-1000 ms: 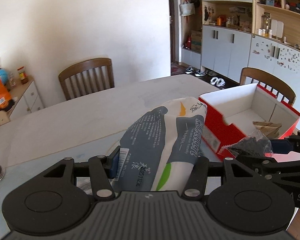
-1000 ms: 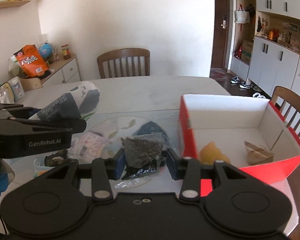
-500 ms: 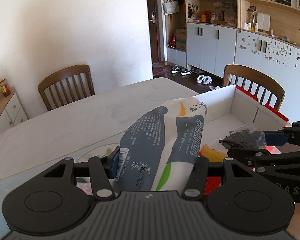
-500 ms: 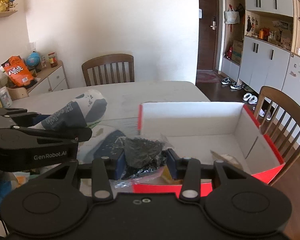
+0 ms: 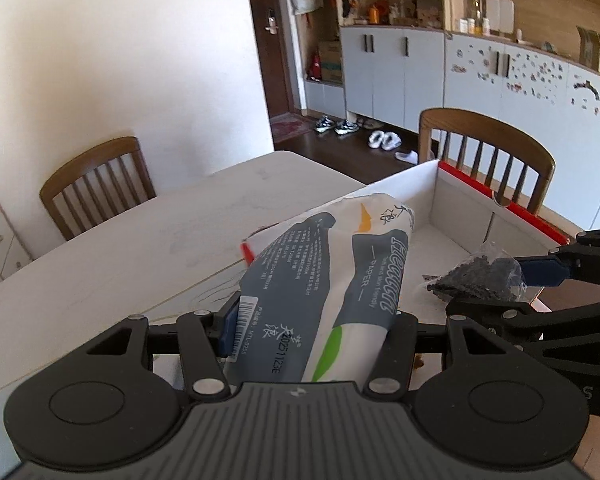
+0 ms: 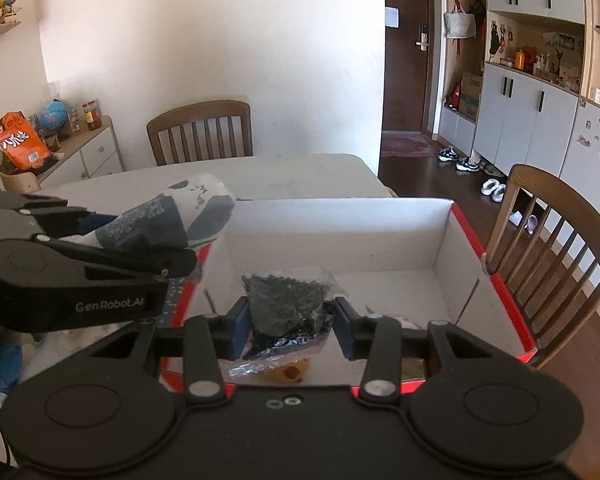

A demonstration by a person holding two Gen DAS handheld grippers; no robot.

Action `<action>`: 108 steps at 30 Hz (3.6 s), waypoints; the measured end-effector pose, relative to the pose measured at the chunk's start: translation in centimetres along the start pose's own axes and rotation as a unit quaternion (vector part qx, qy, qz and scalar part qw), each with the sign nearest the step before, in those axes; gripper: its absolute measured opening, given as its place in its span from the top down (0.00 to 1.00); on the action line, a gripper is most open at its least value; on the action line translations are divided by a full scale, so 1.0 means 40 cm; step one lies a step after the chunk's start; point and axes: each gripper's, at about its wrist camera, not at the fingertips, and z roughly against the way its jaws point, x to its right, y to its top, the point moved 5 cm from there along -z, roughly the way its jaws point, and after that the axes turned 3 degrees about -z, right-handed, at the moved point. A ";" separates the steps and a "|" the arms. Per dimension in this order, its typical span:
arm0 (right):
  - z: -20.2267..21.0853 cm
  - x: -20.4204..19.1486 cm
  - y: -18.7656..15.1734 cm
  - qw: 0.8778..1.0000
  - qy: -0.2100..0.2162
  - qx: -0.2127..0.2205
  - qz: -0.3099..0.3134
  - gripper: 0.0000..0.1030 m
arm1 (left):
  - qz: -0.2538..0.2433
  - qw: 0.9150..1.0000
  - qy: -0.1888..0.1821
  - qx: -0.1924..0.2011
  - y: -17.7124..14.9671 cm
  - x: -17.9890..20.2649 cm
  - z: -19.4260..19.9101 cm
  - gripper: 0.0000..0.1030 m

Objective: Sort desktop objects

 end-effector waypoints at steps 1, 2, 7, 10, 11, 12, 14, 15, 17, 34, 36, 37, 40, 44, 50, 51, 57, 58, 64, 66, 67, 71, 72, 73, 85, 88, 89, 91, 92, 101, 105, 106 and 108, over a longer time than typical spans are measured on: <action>-0.006 0.009 0.001 1.000 -0.001 -0.002 0.001 0.59 | -0.005 1.000 -0.003 -0.003 0.006 0.008 -0.010 0.48; -0.012 0.018 0.002 1.000 -0.002 -0.004 0.003 0.59 | -0.011 1.000 -0.003 -0.004 0.010 0.015 -0.019 0.48; -0.046 0.056 0.007 1.000 -0.005 -0.017 0.011 0.59 | -0.050 0.998 -0.017 -0.020 0.037 0.049 -0.076 0.48; -0.066 0.076 0.012 1.000 -0.003 -0.027 0.014 0.59 | -0.073 0.996 -0.030 -0.032 0.052 0.065 -0.108 0.48; -0.074 0.083 0.012 0.999 -0.003 -0.032 0.014 0.59 | -0.080 0.996 -0.031 -0.036 0.057 0.070 -0.120 0.48; -0.079 0.089 0.012 0.999 -0.002 -0.035 0.013 0.59 | -0.086 0.995 -0.033 -0.040 0.062 0.073 -0.133 0.48; -0.093 0.101 0.012 0.999 0.000 -0.045 0.015 0.59 | -0.096 0.993 -0.039 -0.049 0.068 0.081 -0.156 0.48; -0.099 0.104 0.013 0.999 0.002 -0.049 0.018 0.59 | -0.099 0.993 -0.042 -0.054 0.073 0.082 -0.167 0.48; -0.109 0.110 0.015 0.998 0.006 -0.057 0.026 0.59 | -0.111 0.990 -0.051 -0.067 0.079 0.087 -0.190 0.48; -0.176 0.101 -0.016 0.983 0.057 -0.142 0.099 0.59 | -0.185 0.962 -0.094 -0.175 0.092 0.142 -0.361 0.47; -0.183 0.099 -0.021 0.981 0.061 -0.151 0.104 0.59 | -0.197 0.958 -0.095 -0.184 0.091 0.150 -0.375 0.47; -0.186 0.099 -0.023 0.980 0.065 -0.156 0.105 0.59 | -0.203 0.956 -0.097 -0.189 0.089 0.156 -0.384 0.47; -0.197 0.097 -0.032 0.976 0.074 -0.172 0.109 0.59 | -0.213 0.950 -0.097 -0.206 0.082 0.167 -0.407 0.47; -0.214 0.094 -0.041 0.972 0.079 -0.192 0.108 0.59 | -0.218 0.945 -0.102 -0.222 0.074 0.182 -0.427 0.47; -0.230 0.091 -0.045 0.968 0.087 -0.210 0.106 0.59 | -0.228 0.937 -0.109 -0.239 0.057 0.193 -0.444 0.47; -0.231 0.090 -0.047 0.968 0.087 -0.211 0.107 0.59 | -0.230 0.936 -0.110 -0.241 0.053 0.193 -0.446 0.47; -0.234 0.093 -0.050 0.966 0.087 -0.218 0.106 0.59 | -0.227 0.934 -0.116 -0.252 0.053 0.190 -0.458 0.47; -0.236 0.094 -0.052 0.966 0.087 -0.219 0.105 0.59 | -0.226 0.933 -0.116 -0.255 0.052 0.189 -0.461 0.47; -0.240 0.104 -0.041 0.966 0.086 -0.221 0.100 0.57 | -0.219 0.933 -0.122 -0.257 0.054 0.189 -0.463 0.45; -0.243 0.109 -0.040 0.967 0.085 -0.221 0.098 0.55 | -0.215 0.934 -0.126 -0.256 0.055 0.190 -0.460 0.36; -0.242 0.111 -0.039 0.967 0.084 -0.221 0.097 0.54 | -0.213 0.934 -0.128 -0.255 0.056 0.189 -0.457 0.35; -0.235 0.113 -0.036 0.968 0.082 -0.217 0.093 0.52 | -0.206 0.938 -0.132 -0.244 0.063 0.183 -0.442 0.28; -0.233 0.113 -0.034 0.969 0.082 -0.216 0.094 0.49 | -0.203 0.940 -0.134 -0.241 0.066 0.180 -0.436 0.25; -0.230 0.111 -0.031 0.969 0.082 -0.212 0.093 0.45 | -0.201 0.941 -0.134 -0.237 0.068 0.177 -0.431 0.24; -0.161 0.107 -0.003 0.978 0.079 -0.173 0.081 0.27 | -0.140 0.963 -0.143 -0.178 0.092 0.118 -0.314 0.21; -0.143 0.102 0.002 0.980 0.077 -0.165 0.081 0.26 | -0.117 0.969 -0.145 -0.163 0.102 0.093 -0.273 0.21; -0.139 0.100 0.006 0.980 0.077 -0.164 0.081 0.26 | -0.114 0.970 -0.147 -0.158 0.112 0.096 -0.263 0.21; -0.144 0.104 0.008 0.981 0.077 -0.159 0.077 0.26 | -0.105 0.973 -0.147 -0.146 0.106 0.096 -0.245 0.21; -0.140 0.101 0.010 0.982 0.078 -0.157 0.075 0.26 | -0.099 0.974 -0.149 -0.141 0.104 0.093 -0.233 0.21; -0.102 0.074 0.016 0.985 0.076 -0.140 0.064 0.26 | -0.059 0.983 -0.137 -0.108 0.086 0.006 -0.108 0.21; -0.080 0.051 0.016 0.986 0.076 -0.140 0.049 0.26 | -0.047 0.986 -0.131 -0.095 0.071 -0.023 -0.074 0.21; -0.077 0.049 0.015 0.986 0.076 -0.139 0.044 0.26 | -0.043 0.986 -0.130 -0.092 0.068 -0.033 -0.063 0.21; -0.070 0.042 0.013 0.987 0.073 -0.138 0.037 0.26 | -0.037 0.987 -0.128 -0.086 0.063 -0.050 -0.041 0.21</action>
